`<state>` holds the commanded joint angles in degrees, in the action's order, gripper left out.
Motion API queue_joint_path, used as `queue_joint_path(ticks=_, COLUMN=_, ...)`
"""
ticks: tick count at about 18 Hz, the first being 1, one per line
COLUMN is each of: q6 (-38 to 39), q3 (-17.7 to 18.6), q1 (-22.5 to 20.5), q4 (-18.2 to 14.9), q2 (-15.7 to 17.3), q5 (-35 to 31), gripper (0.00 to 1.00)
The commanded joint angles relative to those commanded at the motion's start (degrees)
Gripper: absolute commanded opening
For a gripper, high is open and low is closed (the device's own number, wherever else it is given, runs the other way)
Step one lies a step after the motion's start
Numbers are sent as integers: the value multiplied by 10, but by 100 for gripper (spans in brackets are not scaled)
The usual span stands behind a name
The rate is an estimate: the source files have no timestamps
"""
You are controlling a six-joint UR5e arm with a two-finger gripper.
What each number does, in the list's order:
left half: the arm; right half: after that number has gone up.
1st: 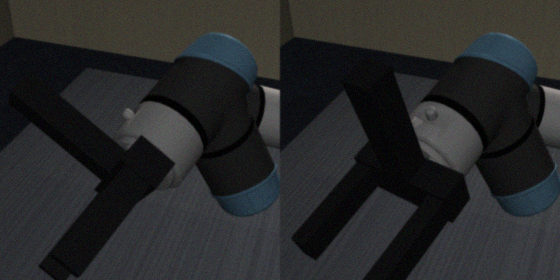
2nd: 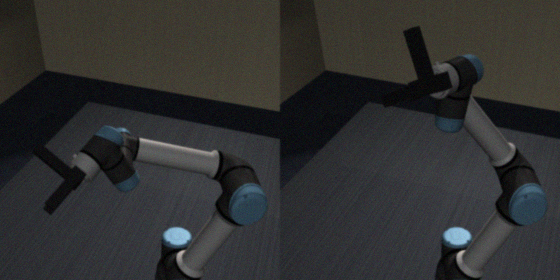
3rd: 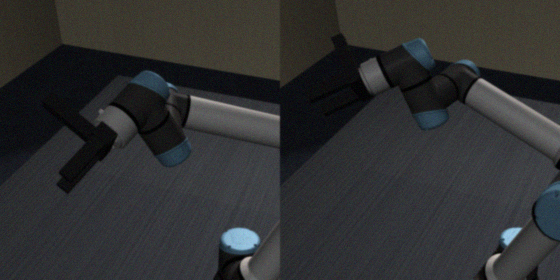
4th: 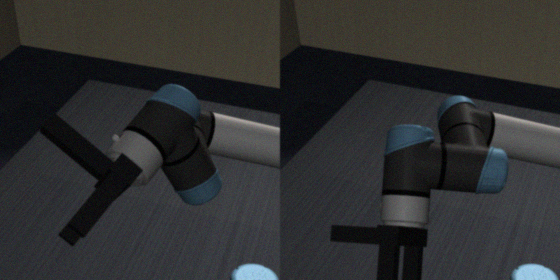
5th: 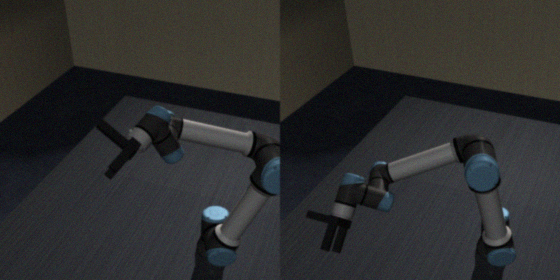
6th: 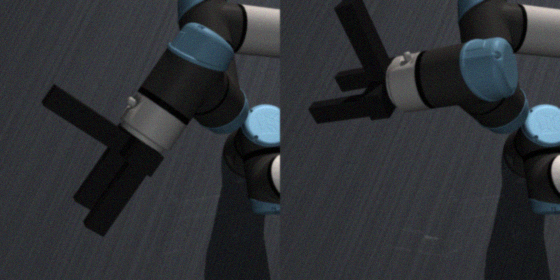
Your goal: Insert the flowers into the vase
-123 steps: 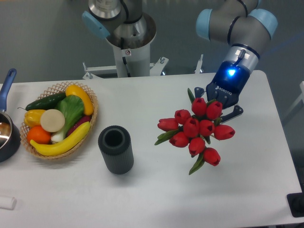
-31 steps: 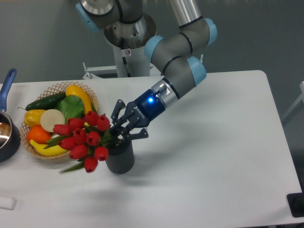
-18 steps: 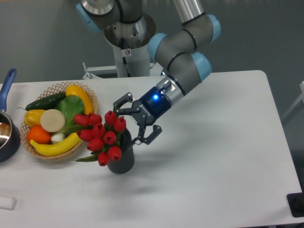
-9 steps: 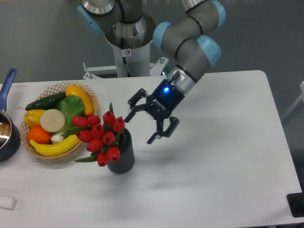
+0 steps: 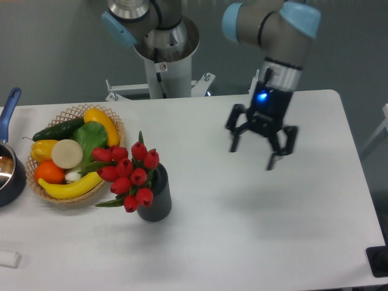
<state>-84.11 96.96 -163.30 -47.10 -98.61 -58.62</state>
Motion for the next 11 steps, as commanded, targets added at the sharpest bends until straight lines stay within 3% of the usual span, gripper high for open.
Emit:
queue_joint_path(ticks=3, q6=-52, q3=-31, q1=-2, q4=-53, q2=3, q5=-46, gripper=100)
queue_joint_path(ticks=7, q6=-193, q3=-63, q1=-18, q4=-162, q2=15, q5=-119, gripper=100)
queue_joint_path(ticks=11, q6=-250, q3=-50, q1=-48, q4=-179, q2=32, q5=-119, gripper=100)
